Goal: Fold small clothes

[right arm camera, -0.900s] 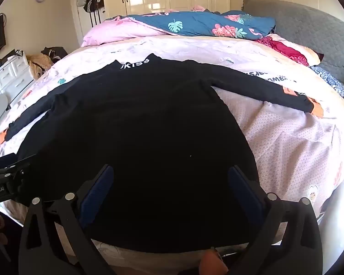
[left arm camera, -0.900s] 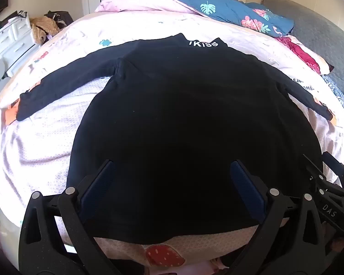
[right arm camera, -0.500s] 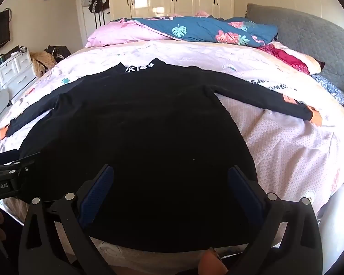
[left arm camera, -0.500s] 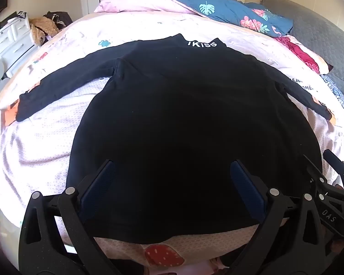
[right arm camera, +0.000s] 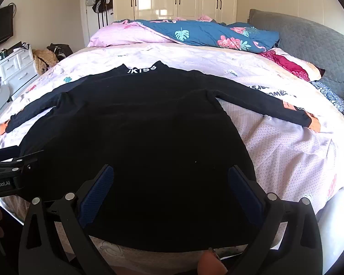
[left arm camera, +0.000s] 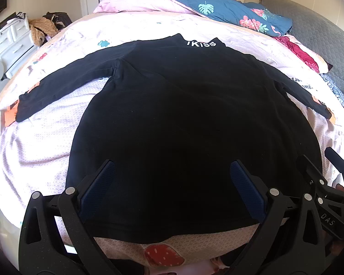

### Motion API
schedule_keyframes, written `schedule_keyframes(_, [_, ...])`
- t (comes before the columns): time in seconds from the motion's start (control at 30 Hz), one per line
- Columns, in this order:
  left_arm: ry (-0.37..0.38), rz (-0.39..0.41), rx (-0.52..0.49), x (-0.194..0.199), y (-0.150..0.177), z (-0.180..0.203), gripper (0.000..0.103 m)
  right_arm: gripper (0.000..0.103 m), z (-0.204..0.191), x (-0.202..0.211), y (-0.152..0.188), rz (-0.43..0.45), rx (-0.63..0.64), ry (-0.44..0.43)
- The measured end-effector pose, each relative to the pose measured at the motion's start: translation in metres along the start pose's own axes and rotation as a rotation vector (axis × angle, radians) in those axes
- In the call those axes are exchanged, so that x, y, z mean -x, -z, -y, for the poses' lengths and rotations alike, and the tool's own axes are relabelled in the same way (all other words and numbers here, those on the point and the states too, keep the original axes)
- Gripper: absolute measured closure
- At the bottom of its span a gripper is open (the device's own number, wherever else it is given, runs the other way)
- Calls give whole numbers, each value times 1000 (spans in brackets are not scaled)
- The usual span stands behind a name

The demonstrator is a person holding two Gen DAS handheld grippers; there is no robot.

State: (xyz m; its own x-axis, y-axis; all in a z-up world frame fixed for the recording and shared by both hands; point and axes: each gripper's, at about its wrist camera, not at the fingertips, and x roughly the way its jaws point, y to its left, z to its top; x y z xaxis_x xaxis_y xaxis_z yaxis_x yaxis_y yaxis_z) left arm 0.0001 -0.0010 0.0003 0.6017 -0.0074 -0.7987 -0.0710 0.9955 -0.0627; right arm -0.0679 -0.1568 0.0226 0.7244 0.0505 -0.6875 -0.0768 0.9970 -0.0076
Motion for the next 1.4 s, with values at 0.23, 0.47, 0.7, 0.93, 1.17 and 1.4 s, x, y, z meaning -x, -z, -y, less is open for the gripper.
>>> schedule_keyframes(0.23, [3, -5, 1, 0, 0, 0, 9, 4, -1, 0, -1, 2, 2, 1])
schedule_keyframes(0.47, [1, -7, 0, -1, 0, -1, 9, 4, 0, 1, 0, 5, 5, 0])
schedule_keyframes(0.7, [4, -17, -4, -2, 2, 0, 9, 4, 0, 0, 1, 1, 0, -4])
schedule_keyframes(0.93, [1, -17, 0, -3, 2, -1, 9, 4, -2, 1, 1, -1, 7, -4])
schedule_keyframes(1.17, [4, -19, 0, -4, 1, -2, 9, 4, -2, 0, 1, -5, 5, -6])
schedule_keyframes(1.4, [5, -21, 0, -3, 2, -2, 9, 4, -2, 0, 2, -7, 3, -9])
